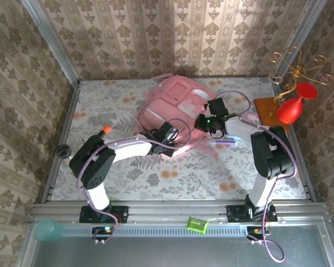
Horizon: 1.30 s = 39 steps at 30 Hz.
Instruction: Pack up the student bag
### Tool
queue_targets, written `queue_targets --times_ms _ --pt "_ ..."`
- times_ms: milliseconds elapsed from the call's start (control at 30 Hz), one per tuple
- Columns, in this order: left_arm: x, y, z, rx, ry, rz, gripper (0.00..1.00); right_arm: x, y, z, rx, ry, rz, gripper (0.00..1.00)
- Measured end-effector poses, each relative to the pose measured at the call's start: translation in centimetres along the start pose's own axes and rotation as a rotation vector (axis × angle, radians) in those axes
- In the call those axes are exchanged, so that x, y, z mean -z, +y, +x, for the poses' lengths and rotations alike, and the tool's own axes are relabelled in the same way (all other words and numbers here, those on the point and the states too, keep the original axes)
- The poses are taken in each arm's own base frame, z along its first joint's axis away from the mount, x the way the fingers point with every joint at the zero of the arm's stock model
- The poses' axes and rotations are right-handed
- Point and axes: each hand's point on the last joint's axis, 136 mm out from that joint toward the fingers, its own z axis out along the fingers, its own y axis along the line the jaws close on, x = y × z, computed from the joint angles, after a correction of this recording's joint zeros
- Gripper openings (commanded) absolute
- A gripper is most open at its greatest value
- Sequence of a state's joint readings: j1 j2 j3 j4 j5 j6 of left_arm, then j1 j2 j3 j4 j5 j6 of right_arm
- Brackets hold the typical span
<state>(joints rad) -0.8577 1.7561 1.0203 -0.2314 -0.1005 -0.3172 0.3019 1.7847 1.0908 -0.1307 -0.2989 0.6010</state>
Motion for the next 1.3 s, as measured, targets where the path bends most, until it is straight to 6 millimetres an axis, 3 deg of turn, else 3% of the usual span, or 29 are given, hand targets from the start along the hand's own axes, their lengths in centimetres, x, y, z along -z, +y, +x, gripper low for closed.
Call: queue_targets --times_ms 367,600,967,1167,1300 --pt "2.6 1.5 0.5 -0.018 -0.037 0.002 0.0 0.6 -0.3 0.2 0.051 0.0 0.032 0.0" --pt "2.7 3.0 1.1 -0.009 -0.034 -0.007 0.0 0.7 -0.4 0.7 0.079 0.011 0.06 0.0" --pt "5.1 4.3 0.4 0.019 -0.105 0.057 0.0 1.0 -0.2 0.7 0.102 0.025 0.064 0.0" --pt "6.3 2.6 0.3 0.038 -0.119 0.172 0.0 1.6 0.1 0.6 0.103 0.037 0.045 0.29" --pt "6.6 1.7 0.4 0.058 -0.113 0.212 0.0 4.2 1.3 0.6 0.128 0.003 0.026 0.47"
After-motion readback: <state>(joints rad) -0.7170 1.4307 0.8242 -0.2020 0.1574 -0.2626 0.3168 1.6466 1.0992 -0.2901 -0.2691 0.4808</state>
